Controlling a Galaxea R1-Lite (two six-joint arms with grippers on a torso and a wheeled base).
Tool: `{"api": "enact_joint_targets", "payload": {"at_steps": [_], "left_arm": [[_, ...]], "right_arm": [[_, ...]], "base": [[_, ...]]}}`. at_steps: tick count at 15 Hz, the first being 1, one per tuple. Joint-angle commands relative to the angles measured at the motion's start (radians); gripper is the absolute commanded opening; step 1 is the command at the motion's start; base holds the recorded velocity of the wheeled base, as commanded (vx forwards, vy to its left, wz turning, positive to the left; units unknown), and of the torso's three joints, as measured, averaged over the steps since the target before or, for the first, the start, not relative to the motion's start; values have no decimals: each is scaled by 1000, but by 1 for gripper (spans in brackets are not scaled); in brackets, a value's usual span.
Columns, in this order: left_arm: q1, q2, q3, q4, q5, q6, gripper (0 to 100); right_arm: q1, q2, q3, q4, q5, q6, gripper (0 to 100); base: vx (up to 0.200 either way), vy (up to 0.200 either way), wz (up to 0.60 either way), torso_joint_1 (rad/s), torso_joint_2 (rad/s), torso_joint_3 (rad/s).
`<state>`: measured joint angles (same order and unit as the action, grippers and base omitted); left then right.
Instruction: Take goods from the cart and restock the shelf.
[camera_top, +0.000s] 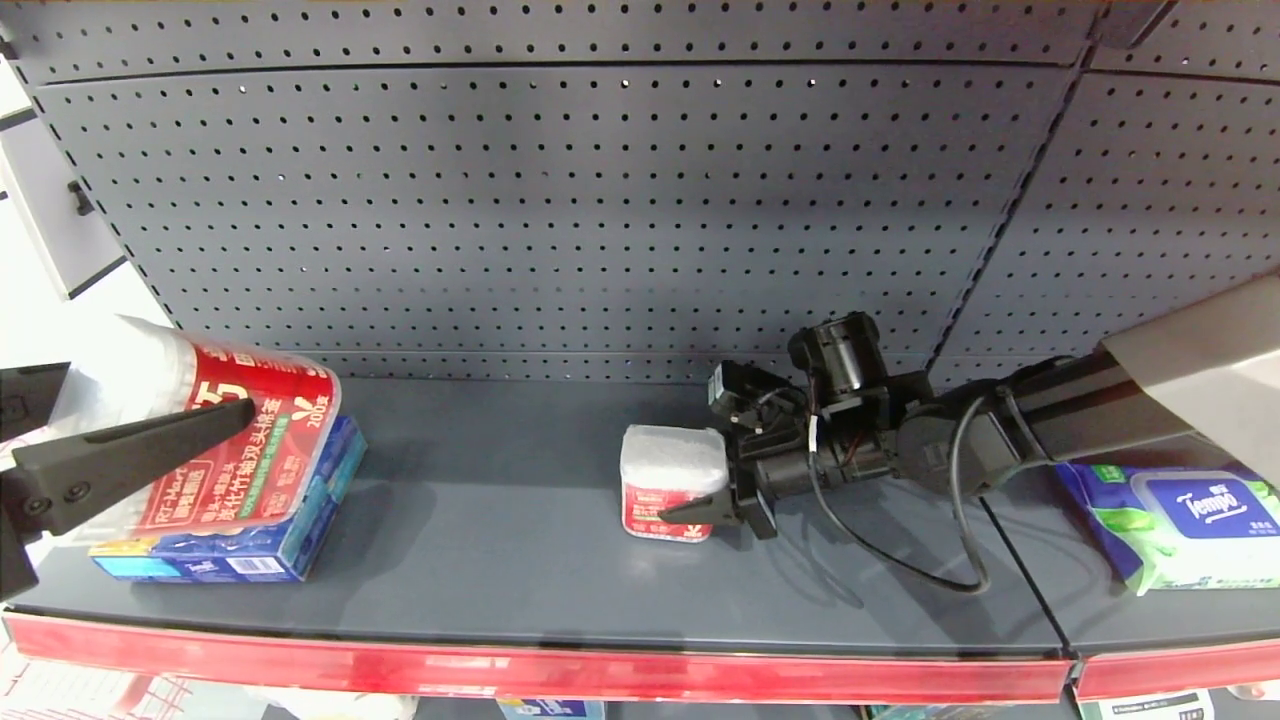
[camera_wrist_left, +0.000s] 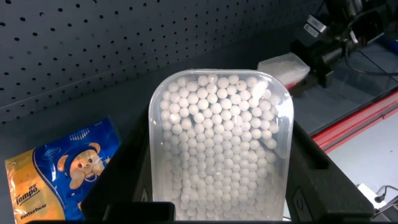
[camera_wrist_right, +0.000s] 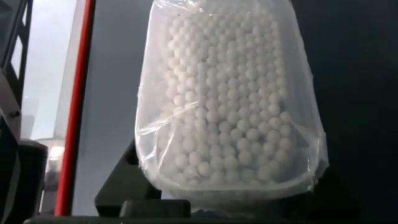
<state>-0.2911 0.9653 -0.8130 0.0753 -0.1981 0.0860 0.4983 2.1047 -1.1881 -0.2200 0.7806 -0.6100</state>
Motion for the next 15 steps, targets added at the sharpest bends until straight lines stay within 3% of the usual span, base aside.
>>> {"api": "enact_joint_targets", "payload": {"at_steps": [1, 8, 15], "left_arm": [[0, 0, 0, 0, 0, 0, 0], [-2, 0, -5, -2, -1, 0, 0], [-2, -7, -3, -2, -3, 0, 0]], "right_arm": [[-1, -57, 56, -1, 2, -2, 0], [-3, -209, 265, -1, -11, -60, 0], [11, -272, 358, -2, -81, -66, 0]], "base": [[0, 0, 0, 0, 0, 0], [0, 0, 0, 0, 0, 0], [0, 0, 0, 0, 0, 0]]}}
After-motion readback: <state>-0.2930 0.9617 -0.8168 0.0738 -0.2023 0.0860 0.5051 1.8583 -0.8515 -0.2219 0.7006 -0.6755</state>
